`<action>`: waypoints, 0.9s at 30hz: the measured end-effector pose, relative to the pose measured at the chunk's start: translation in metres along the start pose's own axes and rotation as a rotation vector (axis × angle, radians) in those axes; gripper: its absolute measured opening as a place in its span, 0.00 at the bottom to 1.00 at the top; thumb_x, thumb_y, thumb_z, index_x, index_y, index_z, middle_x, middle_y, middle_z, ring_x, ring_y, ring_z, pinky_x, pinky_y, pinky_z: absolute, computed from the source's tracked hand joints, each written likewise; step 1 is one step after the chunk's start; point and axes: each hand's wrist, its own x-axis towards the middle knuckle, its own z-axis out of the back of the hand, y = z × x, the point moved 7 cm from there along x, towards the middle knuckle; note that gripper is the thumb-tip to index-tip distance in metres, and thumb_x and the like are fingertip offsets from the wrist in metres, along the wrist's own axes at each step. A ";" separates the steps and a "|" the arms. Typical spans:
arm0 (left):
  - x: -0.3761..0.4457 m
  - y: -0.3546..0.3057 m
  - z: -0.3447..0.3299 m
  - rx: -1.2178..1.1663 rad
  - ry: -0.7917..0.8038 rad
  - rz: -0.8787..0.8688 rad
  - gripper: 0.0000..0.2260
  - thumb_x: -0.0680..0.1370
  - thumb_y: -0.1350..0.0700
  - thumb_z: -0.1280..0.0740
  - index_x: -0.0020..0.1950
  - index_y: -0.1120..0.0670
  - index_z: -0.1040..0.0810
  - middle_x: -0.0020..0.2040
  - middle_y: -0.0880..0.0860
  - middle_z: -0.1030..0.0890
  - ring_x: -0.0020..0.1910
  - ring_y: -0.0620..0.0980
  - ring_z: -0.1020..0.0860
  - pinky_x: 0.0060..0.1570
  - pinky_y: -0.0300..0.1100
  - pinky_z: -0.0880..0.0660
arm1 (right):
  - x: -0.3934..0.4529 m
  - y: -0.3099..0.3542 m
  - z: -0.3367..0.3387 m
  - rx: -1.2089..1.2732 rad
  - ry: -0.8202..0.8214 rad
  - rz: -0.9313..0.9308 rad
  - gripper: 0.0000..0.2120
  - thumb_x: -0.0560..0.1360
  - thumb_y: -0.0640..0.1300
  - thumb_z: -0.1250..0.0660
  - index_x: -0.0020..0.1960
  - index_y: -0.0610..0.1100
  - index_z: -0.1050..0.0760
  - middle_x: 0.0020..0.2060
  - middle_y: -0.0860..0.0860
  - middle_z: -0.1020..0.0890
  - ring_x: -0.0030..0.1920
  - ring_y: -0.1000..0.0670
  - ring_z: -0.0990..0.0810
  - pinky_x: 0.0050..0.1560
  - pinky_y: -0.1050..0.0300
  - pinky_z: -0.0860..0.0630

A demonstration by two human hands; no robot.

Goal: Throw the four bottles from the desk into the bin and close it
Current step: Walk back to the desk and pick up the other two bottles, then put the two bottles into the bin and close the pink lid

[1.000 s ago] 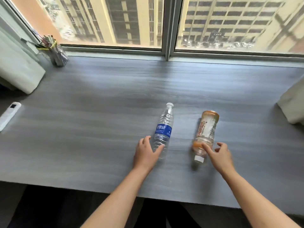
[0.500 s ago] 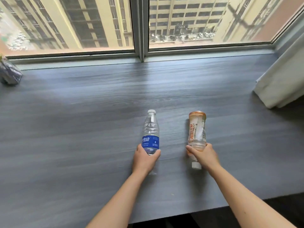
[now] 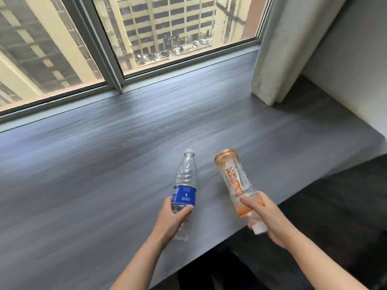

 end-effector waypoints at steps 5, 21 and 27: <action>-0.024 -0.009 -0.060 0.169 0.202 -0.070 0.22 0.65 0.48 0.30 0.57 0.49 0.29 0.47 0.50 0.19 0.42 0.49 0.20 0.37 0.39 0.26 | -0.046 -0.045 0.062 0.049 -0.133 -0.011 0.29 0.57 0.62 0.29 0.55 0.53 0.28 0.48 0.48 0.18 0.34 0.54 0.16 0.28 0.60 0.24; -0.082 0.042 -0.271 1.078 0.459 -0.261 0.22 0.61 0.39 0.32 0.50 0.42 0.34 0.41 0.40 0.24 0.43 0.43 0.23 0.45 0.40 0.27 | -0.195 -0.310 0.275 0.250 -0.666 -0.309 0.27 0.67 0.45 0.24 0.61 0.43 0.31 0.49 0.44 0.19 0.43 0.42 0.18 0.28 0.56 0.25; -0.083 0.070 -0.295 1.260 0.462 -0.161 0.24 0.64 0.41 0.28 0.53 0.49 0.31 0.46 0.47 0.22 0.44 0.47 0.22 0.46 0.42 0.25 | -0.227 -0.364 0.309 0.309 -0.714 -0.389 0.24 0.67 0.45 0.25 0.58 0.42 0.31 0.46 0.43 0.19 0.35 0.46 0.21 0.23 0.60 0.29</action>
